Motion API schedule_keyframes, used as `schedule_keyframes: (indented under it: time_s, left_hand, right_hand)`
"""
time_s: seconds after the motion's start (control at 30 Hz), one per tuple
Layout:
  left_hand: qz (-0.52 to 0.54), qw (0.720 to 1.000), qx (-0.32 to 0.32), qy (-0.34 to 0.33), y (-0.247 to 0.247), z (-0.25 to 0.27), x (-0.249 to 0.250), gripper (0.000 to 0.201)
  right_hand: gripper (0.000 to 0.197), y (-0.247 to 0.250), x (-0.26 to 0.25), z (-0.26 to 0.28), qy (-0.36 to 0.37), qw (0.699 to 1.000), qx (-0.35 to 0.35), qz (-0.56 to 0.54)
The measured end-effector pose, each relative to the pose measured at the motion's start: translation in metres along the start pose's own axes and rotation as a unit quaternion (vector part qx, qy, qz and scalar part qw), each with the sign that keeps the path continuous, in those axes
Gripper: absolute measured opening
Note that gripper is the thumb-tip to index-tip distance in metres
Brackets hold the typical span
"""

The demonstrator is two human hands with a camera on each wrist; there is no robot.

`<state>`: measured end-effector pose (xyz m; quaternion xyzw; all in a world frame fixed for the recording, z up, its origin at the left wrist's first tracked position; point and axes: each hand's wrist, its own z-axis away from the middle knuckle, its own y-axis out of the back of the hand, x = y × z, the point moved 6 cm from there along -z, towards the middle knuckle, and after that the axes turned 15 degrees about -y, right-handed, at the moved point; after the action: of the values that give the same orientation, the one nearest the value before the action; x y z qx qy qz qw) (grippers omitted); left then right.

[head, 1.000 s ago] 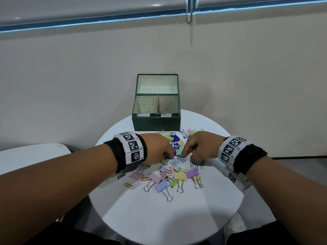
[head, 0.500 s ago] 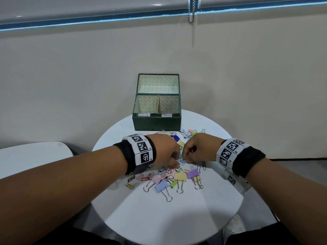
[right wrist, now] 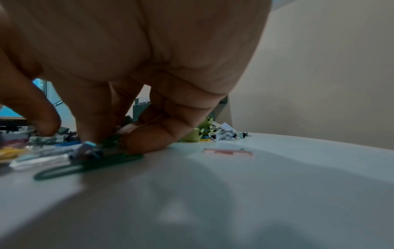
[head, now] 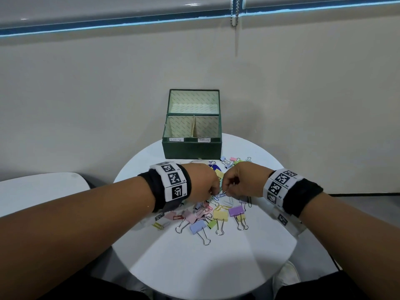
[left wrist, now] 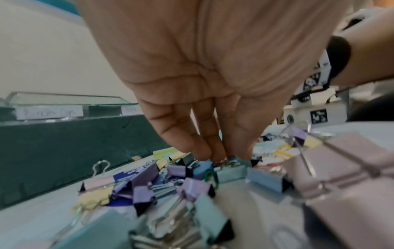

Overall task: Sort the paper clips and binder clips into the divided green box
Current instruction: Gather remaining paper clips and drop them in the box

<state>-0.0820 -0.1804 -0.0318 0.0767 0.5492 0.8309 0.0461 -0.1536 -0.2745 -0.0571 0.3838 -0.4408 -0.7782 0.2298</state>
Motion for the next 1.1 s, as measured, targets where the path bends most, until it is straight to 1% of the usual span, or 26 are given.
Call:
schedule_keyframes:
  time_s: [0.13, 0.27, 0.33, 0.4, 0.43, 0.5, 0.57, 0.6, 0.63, 0.7, 0.77, 0.8, 0.83, 0.9, 0.97, 1.03, 1.1]
  left_hand:
    - [-0.002, 1.0, -0.006, 0.019, -0.003, -0.001, 0.003, 0.023]
    - [0.008, 0.999, -0.031, 0.029, -0.008, 0.007, 0.003, 0.014]
    - [0.064, 0.997, -0.017, 0.039, -0.006, 0.017, -0.004, 0.008]
    - [0.133, 0.99, 0.009, 0.054, 0.0, 0.027, -0.017, 0.015]
    - [0.146, 0.987, 0.023, 0.063, 0.003, 0.03, -0.024, 0.017]
    - [0.115, 0.988, 0.04, 0.09, 0.006, 0.034, -0.037, 0.016]
    - [0.033, 0.991, 0.047, 0.117, 0.007, 0.034, -0.043, 0.014]
    - [0.005, 0.992, 0.056, 0.117, 0.007, 0.034, -0.041, 0.013]
    - [-0.005, 0.992, 0.068, 0.103, 0.007, 0.033, -0.037, 0.011]
    - [0.02, 0.996, 0.076, 0.049, 0.006, 0.029, -0.019, 0.012]
    - [0.042, 0.998, 0.054, -0.001, -0.001, 0.025, -0.001, 0.027]
    - [0.034, 0.999, 0.035, -0.01, -0.005, 0.025, 0.006, 0.036]
    - [0.015, 1.0, 0.017, -0.015, -0.008, 0.024, 0.01, 0.041]
    - [-0.019, 1.0, -0.014, -0.014, -0.012, 0.027, 0.011, 0.036]
    - [-0.027, 0.999, -0.042, 0.009, -0.015, 0.031, 0.003, 0.037]
    - [-0.032, 0.998, -0.045, 0.025, -0.013, 0.035, -0.005, 0.04]
    - [-0.037, 0.999, -0.023, 0.017, -0.008, 0.036, -0.006, 0.04]
  right_hand:
    - [0.025, 0.003, -0.003, 0.004, 0.008, 1.0, 0.023, 0.004]
    - [0.025, 0.007, -0.001, 0.005, 0.008, 0.999, 0.051, -0.001]
    - [0.025, 0.008, -0.002, 0.006, 0.003, 0.998, 0.057, -0.014]
    - [0.024, 0.009, -0.002, 0.005, 0.0, 0.998, 0.058, -0.028]
    - [0.024, 0.009, -0.002, 0.004, -0.003, 0.998, 0.059, -0.027]
    - [0.025, 0.009, 0.0, 0.002, -0.006, 0.998, 0.063, -0.014]
    - [0.027, 0.009, 0.0, 0.002, -0.01, 0.998, 0.062, -0.01]
    - [0.027, 0.01, 0.001, 0.001, -0.012, 0.998, 0.063, -0.007]
    - [0.027, 0.011, 0.0, 0.002, -0.013, 0.998, 0.066, -0.003]
    - [0.026, 0.013, -0.001, 0.003, -0.012, 0.997, 0.076, 0.005]
    - [0.026, 0.015, -0.001, 0.004, -0.018, 0.997, 0.078, -0.017]
    - [0.026, 0.015, -0.001, 0.004, -0.023, 0.996, 0.077, -0.032]
    - [0.026, 0.015, 0.0, 0.003, -0.026, 0.996, 0.075, -0.047]
    - [0.026, 0.014, 0.0, 0.004, -0.029, 0.995, 0.07, -0.058]
    - [0.027, 0.015, -0.002, 0.005, -0.029, 0.995, 0.066, -0.063]
    - [0.028, 0.015, -0.004, 0.008, -0.025, 0.996, 0.055, -0.068]
    - [0.025, 0.012, -0.007, 0.01, -0.017, 0.998, 0.034, -0.049]
